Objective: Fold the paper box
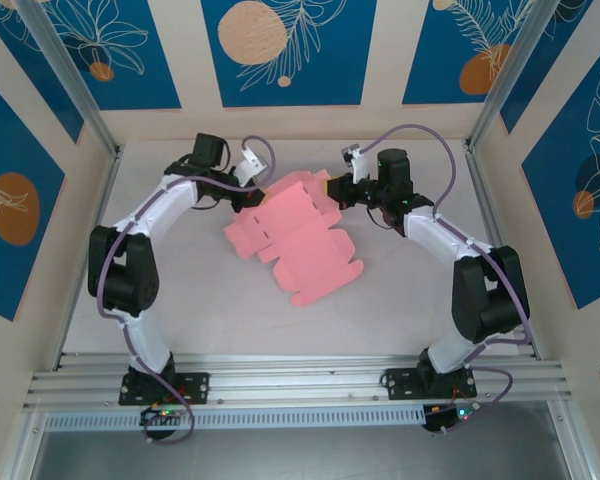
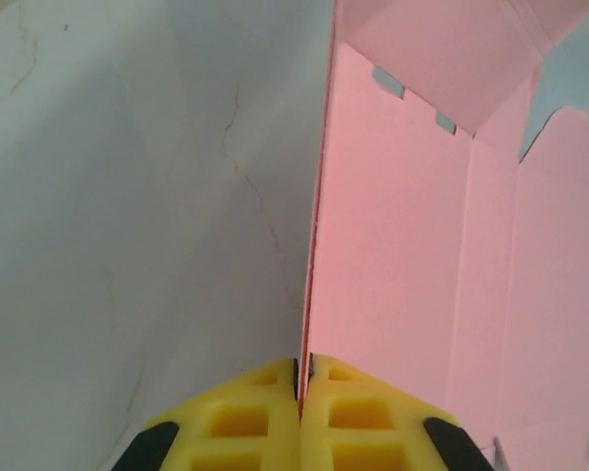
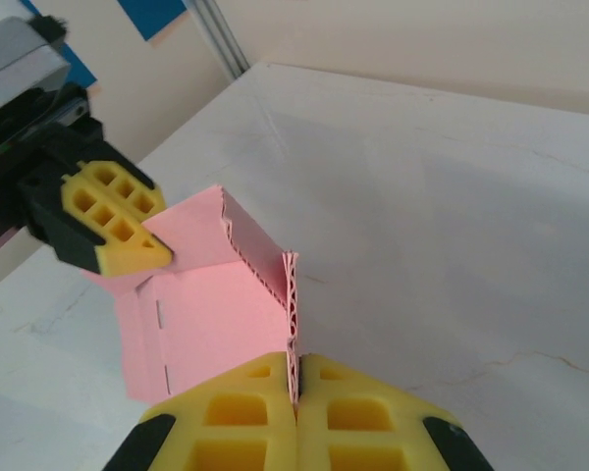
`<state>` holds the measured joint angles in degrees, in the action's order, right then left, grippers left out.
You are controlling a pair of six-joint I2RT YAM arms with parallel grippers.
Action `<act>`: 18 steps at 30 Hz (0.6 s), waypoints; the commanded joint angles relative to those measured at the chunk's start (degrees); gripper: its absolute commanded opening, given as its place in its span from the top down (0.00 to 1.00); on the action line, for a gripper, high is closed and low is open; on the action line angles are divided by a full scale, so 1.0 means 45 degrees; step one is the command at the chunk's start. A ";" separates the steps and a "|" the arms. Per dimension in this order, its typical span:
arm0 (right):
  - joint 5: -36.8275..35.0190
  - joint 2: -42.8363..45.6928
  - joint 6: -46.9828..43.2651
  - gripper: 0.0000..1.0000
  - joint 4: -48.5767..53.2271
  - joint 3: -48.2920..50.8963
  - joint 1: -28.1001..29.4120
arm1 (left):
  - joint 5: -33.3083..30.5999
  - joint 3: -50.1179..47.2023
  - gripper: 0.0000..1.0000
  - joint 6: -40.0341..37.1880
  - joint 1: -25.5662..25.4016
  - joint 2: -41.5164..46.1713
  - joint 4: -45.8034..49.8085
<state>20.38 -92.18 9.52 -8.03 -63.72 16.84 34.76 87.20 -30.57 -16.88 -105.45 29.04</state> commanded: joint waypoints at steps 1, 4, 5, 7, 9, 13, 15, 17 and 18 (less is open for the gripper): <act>-0.0649 -0.0169 0.0576 0.98 0.0343 -0.0013 0.0059 | -0.2003 -0.1155 1.00 -0.0053 -0.0539 0.1194 -0.2207; -0.1731 -0.0116 0.1060 0.67 0.1346 -0.0123 -0.0020 | -0.3900 -0.2581 1.00 -0.0761 -0.1235 0.2187 -0.4235; -0.2094 -0.0037 0.1231 0.60 0.1743 -0.0144 -0.0037 | -0.4455 -0.3106 1.00 -0.1181 -0.1486 0.2491 -0.4873; -0.3035 0.0260 0.1703 0.49 0.2710 -0.0256 -0.0129 | -0.5829 -0.4171 1.00 -0.2075 -0.2047 0.3030 -0.6342; -0.3800 0.0617 0.2211 0.48 0.3937 -0.0522 -0.0236 | -0.6810 -0.4806 1.00 -0.2895 -0.2480 0.3318 -0.7056; -0.4946 0.1552 0.3152 0.45 0.6460 -0.1288 -0.0402 | -0.8892 -0.5855 1.00 -0.4517 -0.3400 0.3492 -0.8759; -0.5115 0.2020 0.3461 0.45 0.7554 -0.1740 -0.0394 | -0.9849 -0.6273 1.00 -0.5315 -0.3841 0.3403 -0.9869; -0.5216 0.2445 0.3856 0.45 0.8435 -0.2140 -0.0373 | -1.0562 -0.6398 1.00 -0.5922 -0.4140 0.3195 -1.0487; -0.5232 0.2706 0.4023 0.45 0.8797 -0.2314 -0.0350 | -1.0865 -0.6357 1.00 -0.6165 -0.4242 0.3030 -1.0632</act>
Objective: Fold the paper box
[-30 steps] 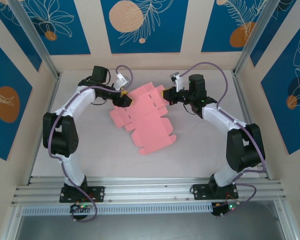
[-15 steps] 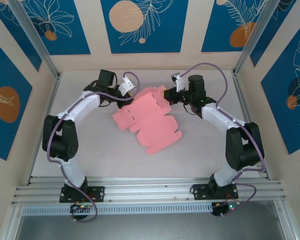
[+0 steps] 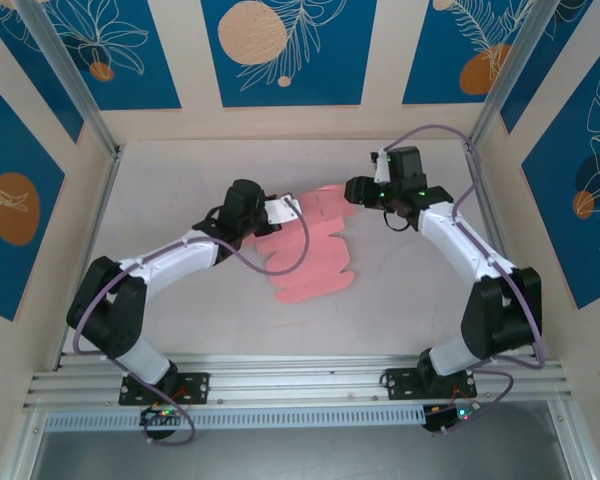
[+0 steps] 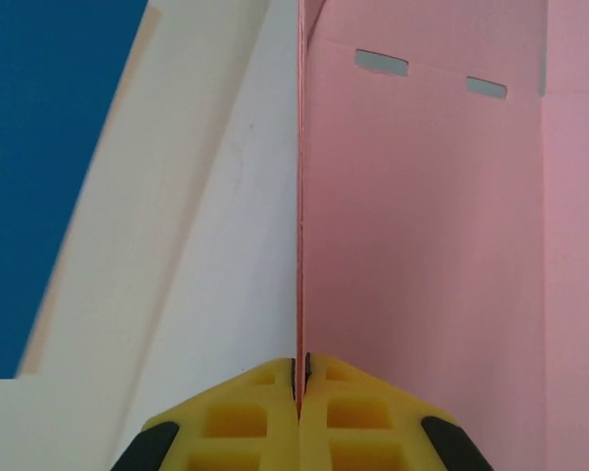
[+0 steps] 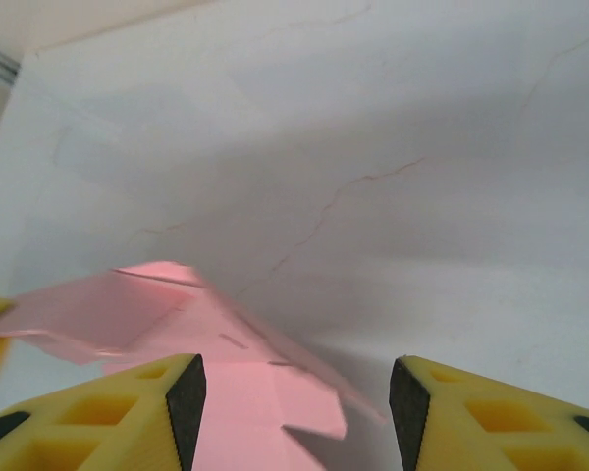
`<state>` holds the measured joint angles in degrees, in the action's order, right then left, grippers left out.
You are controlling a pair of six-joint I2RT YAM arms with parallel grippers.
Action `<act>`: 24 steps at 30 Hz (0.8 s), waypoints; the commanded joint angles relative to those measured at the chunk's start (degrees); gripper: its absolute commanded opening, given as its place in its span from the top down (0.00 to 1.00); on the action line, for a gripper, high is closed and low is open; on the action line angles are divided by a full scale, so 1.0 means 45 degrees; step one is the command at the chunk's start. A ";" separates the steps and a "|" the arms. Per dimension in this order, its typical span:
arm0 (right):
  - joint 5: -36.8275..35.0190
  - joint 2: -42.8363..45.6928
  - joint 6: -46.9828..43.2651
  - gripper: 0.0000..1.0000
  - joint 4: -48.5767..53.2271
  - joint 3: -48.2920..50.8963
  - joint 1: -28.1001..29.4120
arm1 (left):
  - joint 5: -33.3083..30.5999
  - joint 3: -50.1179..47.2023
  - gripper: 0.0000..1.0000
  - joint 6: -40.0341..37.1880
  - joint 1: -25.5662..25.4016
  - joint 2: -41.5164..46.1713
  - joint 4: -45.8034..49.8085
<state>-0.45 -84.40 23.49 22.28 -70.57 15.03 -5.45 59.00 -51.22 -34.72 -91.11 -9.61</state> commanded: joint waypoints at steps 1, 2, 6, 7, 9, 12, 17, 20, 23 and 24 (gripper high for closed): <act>-0.0606 0.1160 0.1023 0.45 0.2321 -0.0931 0.0085 | -0.2157 -0.0033 1.00 -0.1771 -0.0388 -0.0334 -0.2166; -0.0536 0.1333 0.1139 0.45 0.2470 -0.0993 0.0115 | -0.2327 -0.0026 1.00 -0.1944 -0.0448 -0.0475 -0.2306; 0.0696 0.1366 0.1532 0.43 0.2429 -0.1202 0.0269 | -0.3228 -0.0240 1.00 -0.2872 -0.0755 -0.0997 -0.3937; 0.0976 0.1144 0.1563 0.43 0.2421 -0.1367 0.0314 | -0.3397 -0.0231 1.00 -0.3147 -0.0821 -0.1130 -0.4267; 0.1116 0.0572 0.1539 0.43 0.2489 -0.1750 0.0422 | -0.3557 -0.0079 1.00 -0.3612 -0.0877 -0.1438 -0.4559; 0.1413 -0.0229 0.1572 0.43 0.2501 -0.2303 0.0414 | -0.3710 -0.0133 1.00 -0.4404 -0.1003 -0.1941 -0.5611; 0.2232 -0.2168 0.1265 0.43 0.2652 -0.3786 0.0433 | -0.3500 -0.0200 1.00 -0.4365 -0.1093 -0.2418 -0.5766; 0.2473 -0.3388 0.1038 0.41 0.2846 -0.4840 0.0565 | -0.3619 -0.0386 1.00 -0.4408 -0.1113 -0.2680 -0.6419; 0.2675 -0.4363 0.0849 0.38 0.3120 -0.5902 0.0662 | -0.3696 -0.0533 1.00 -0.4539 -0.1129 -0.2828 -0.6762; 0.2678 -0.4652 0.0803 0.37 0.3232 -0.6230 0.0721 | -0.3734 -0.0587 1.00 -0.4591 -0.1119 -0.2886 -0.6914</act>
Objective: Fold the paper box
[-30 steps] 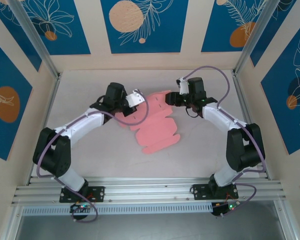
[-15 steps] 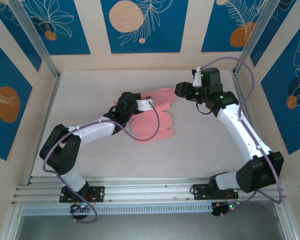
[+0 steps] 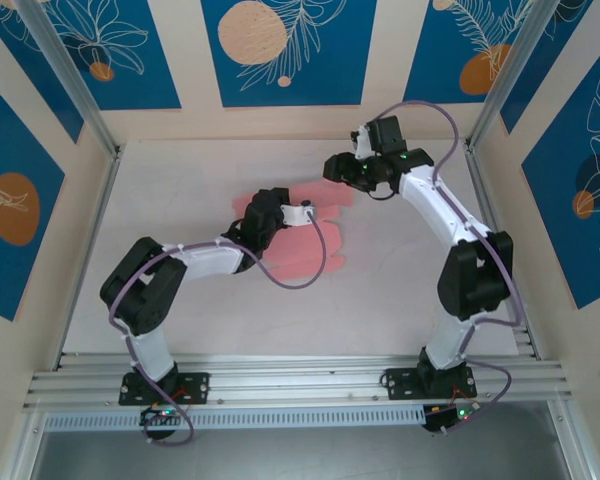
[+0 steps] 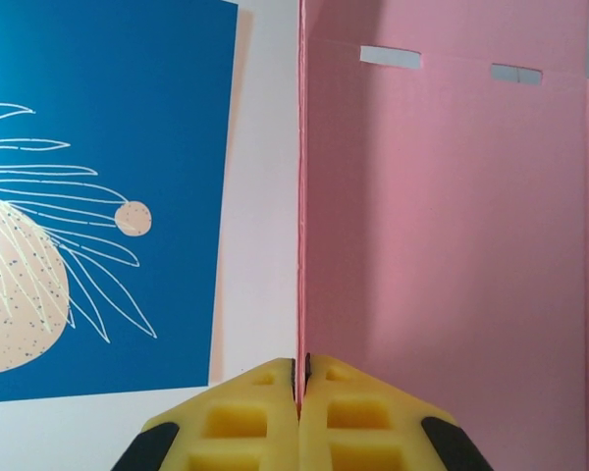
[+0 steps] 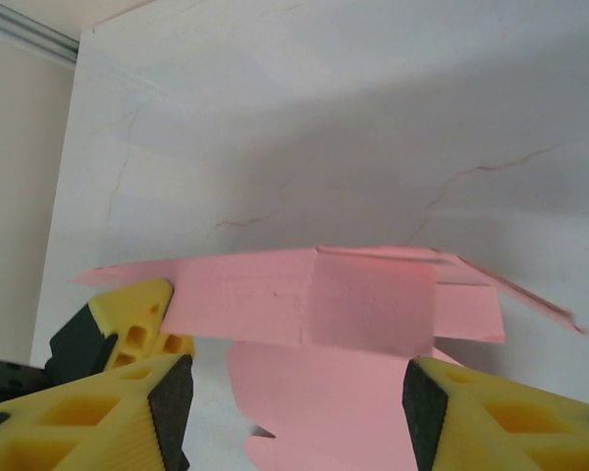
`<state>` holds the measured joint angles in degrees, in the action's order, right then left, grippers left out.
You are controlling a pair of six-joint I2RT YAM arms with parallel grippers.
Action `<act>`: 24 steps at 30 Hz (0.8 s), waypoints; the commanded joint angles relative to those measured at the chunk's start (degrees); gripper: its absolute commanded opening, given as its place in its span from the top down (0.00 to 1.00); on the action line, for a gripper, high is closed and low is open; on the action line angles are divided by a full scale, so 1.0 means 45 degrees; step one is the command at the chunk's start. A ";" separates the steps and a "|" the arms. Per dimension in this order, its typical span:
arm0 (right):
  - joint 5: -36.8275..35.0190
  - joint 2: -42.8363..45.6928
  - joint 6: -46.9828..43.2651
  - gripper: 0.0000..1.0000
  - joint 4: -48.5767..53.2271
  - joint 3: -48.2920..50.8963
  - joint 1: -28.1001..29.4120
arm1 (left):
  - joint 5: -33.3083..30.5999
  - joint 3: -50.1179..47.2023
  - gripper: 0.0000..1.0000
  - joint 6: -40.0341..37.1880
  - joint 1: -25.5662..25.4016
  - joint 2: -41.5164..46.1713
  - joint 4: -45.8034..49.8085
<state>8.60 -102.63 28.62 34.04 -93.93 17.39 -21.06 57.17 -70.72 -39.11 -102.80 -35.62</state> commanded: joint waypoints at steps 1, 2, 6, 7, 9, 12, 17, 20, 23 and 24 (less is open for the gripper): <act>0.0654 -0.0948 -0.0345 0.37 0.0761 -0.1398 0.0262 | -0.0305 -0.0218 1.00 -0.0273 -0.0153 -0.0345 -0.1283; 0.0662 -0.1270 -0.0317 0.37 0.0927 -0.1714 0.0295 | -0.0337 -0.0271 1.00 -0.0281 -0.0143 -0.0403 -0.1447; 0.1001 -0.2277 0.0057 0.37 0.0898 -0.2201 0.0400 | -0.0518 -0.0397 1.00 -0.0180 -0.0139 -0.0664 -0.1846; 0.1054 -0.2460 0.0128 0.37 0.0873 -0.2227 0.0425 | -0.0552 -0.0419 1.00 -0.0160 -0.0150 -0.0704 -0.1922; 0.1009 -0.2820 0.0319 0.37 0.0870 -0.2266 0.0450 | -0.0636 -0.0439 1.00 -0.0095 -0.0147 -0.0801 -0.1928; 0.1064 -0.3134 0.0600 0.37 0.0865 -0.2181 0.0452 | -0.0623 -0.0470 1.00 0.0063 -0.0151 -0.0899 -0.1920; 0.1132 -0.3112 0.0766 0.36 0.0496 -0.1770 0.0681 | -0.0634 -0.0487 1.00 0.0166 -0.0154 -0.0918 -0.2012; 0.1412 -0.3186 0.0996 0.37 0.0097 -0.1641 0.0748 | -0.0553 -0.0440 1.00 0.0376 -0.0159 -0.0866 -0.1890; 0.1897 -0.3297 0.1335 0.41 -0.0442 -0.1540 0.0752 | -0.0511 -0.0457 1.00 0.0515 -0.0235 -0.0846 -0.1832; 0.2103 -0.3341 0.1466 0.41 -0.0567 -0.1528 0.0746 | -0.0506 -0.0445 1.00 0.0538 -0.0265 -0.0861 -0.1847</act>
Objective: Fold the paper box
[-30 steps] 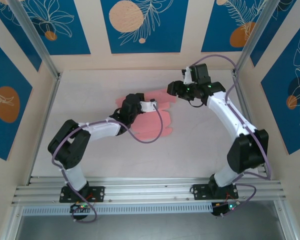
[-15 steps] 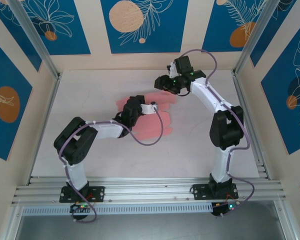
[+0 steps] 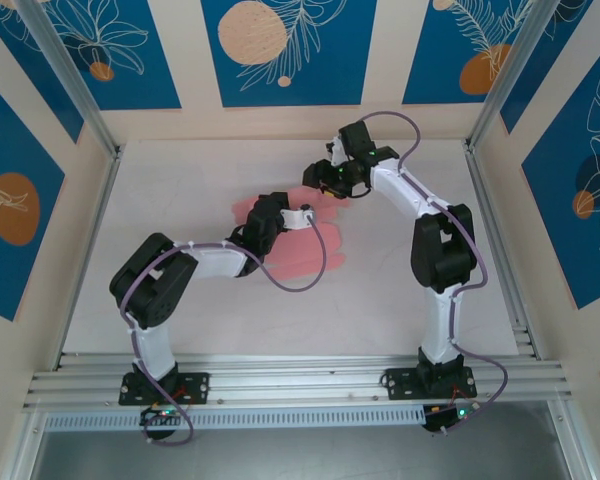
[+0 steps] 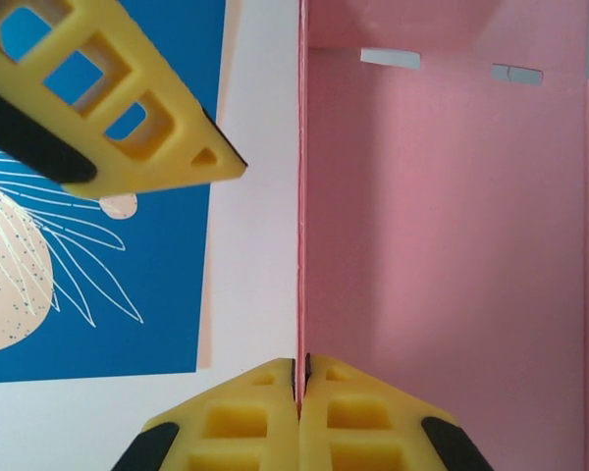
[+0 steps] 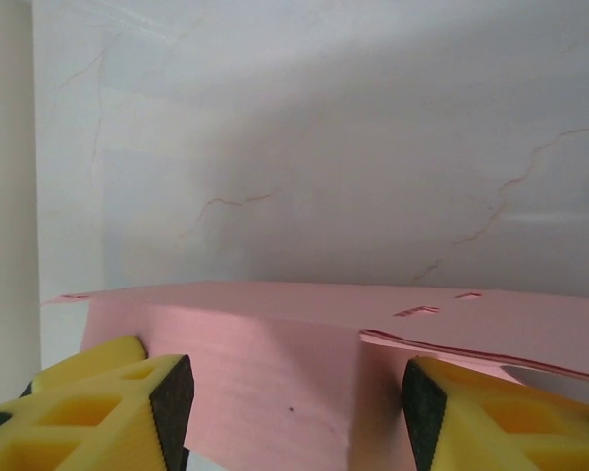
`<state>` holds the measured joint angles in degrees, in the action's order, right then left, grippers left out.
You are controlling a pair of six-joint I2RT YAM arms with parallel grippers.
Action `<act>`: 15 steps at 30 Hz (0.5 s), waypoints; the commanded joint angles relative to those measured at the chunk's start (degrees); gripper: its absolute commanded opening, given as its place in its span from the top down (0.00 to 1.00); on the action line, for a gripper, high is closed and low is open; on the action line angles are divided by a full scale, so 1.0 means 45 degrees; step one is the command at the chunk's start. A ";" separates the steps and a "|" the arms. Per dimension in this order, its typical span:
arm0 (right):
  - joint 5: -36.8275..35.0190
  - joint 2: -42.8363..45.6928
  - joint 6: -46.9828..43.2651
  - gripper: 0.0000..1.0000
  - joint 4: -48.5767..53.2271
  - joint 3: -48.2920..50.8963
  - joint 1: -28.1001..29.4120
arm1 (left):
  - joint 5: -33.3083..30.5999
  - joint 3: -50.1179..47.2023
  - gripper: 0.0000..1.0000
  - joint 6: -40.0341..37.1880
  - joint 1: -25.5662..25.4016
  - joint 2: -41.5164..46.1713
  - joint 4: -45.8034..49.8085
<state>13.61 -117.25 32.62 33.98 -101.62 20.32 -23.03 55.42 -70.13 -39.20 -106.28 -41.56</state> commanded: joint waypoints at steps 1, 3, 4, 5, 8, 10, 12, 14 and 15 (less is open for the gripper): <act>0.1174 -0.0183 0.0706 0.43 -0.0708 0.0190 0.0116 | -0.0074 -0.0050 1.00 0.0414 -0.0267 -0.0108 -0.0492; 0.1293 -0.0229 0.0888 0.51 -0.1005 0.0354 0.0170 | -0.0084 -0.0050 1.00 0.0360 -0.0331 -0.0185 -0.0508; 0.1293 -0.0214 0.0971 0.56 -0.1136 0.0461 0.0158 | -0.0107 -0.0062 1.00 0.0340 -0.0346 -0.0243 -0.0556; 0.1293 -0.0216 0.1042 0.61 -0.1265 0.0591 0.0155 | -0.0136 -0.0097 1.00 0.0295 -0.0361 -0.0333 -0.0638; 0.1103 -0.0092 0.1072 0.63 -0.1270 0.0951 0.0093 | -0.0441 -0.0272 1.00 -0.0226 -0.0405 -0.0755 -0.1334; 0.1005 0.0283 0.1004 0.61 -0.1424 0.1464 -0.0048 | -0.0698 -0.0323 1.00 -0.0661 -0.0389 -0.1025 -0.1756; 0.1046 0.0824 0.0969 0.59 -0.1755 0.2149 -0.0252 | -0.0688 -0.0385 1.00 -0.0967 -0.0381 -0.1194 -0.1780; 0.1176 0.1430 0.0943 0.55 -0.2100 0.2936 -0.0511 | -0.0648 -0.0345 1.00 -0.0996 -0.0366 -0.1305 -0.1706; 0.1157 0.1743 0.0941 0.54 -0.2266 0.3340 -0.0625 | -0.0661 -0.0309 1.00 -0.1014 -0.0349 -0.1378 -0.1683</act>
<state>16.34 -115.59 36.45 25.93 -90.24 18.98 -25.15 54.28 -72.86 -40.21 -111.42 -46.70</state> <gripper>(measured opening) 0.450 0.042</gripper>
